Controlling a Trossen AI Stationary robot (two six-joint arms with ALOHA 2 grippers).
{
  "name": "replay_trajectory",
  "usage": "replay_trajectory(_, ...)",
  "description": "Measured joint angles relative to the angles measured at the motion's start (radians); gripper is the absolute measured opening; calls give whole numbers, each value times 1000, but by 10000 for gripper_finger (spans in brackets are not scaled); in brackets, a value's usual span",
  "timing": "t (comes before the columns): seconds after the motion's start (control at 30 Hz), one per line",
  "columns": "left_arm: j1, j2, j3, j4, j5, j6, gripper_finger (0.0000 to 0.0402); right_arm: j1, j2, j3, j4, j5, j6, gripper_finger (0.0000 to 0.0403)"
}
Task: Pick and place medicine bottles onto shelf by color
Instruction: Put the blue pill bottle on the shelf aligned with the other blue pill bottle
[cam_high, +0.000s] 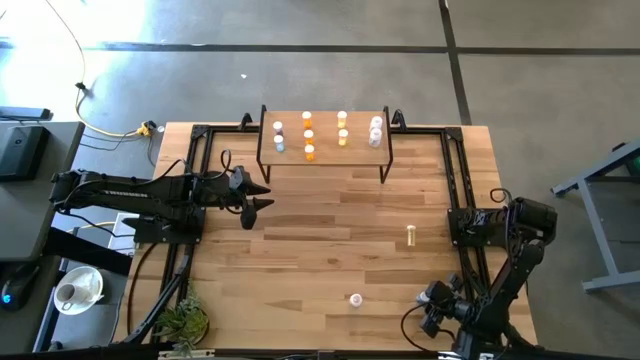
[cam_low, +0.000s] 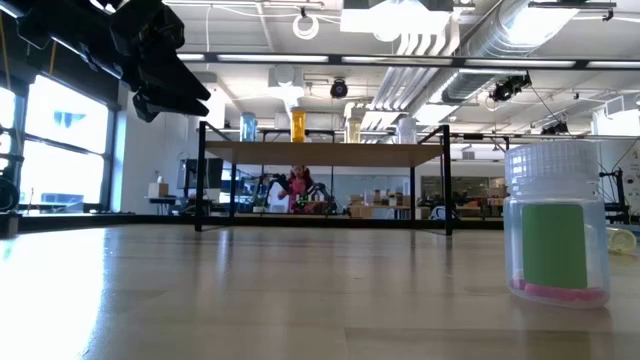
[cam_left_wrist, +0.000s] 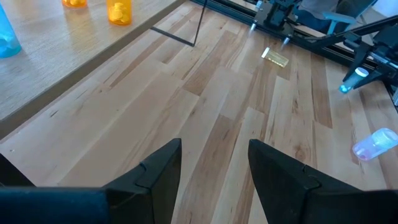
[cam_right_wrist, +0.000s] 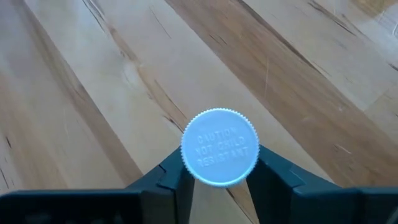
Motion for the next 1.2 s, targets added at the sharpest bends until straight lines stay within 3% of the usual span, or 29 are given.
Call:
replay_trajectory(0.2, 0, 0, 0, 0, 0, 2, 175, 0, 0, 0, 0, 5, 0, 85)
replay_trajectory(0.43, 0, 0, 0, 0, 3, 8, 175, 0, -1, 1, 19, 15, 16, 85)
replay_trajectory(0.73, 0, 0, 0, 0, 4, 18, 175, -55, -1, 28, 79, 116, 28, 85)
replay_trajectory(0.9, 0, 0, 0, 0, 6, 42, 175, -127, -1, 99, 18, 141, -62, 85)
replay_trajectory(1.2, 0, 0, 0, 0, 6, 102, 175, -294, -1, 286, -250, 136, -213, 85)
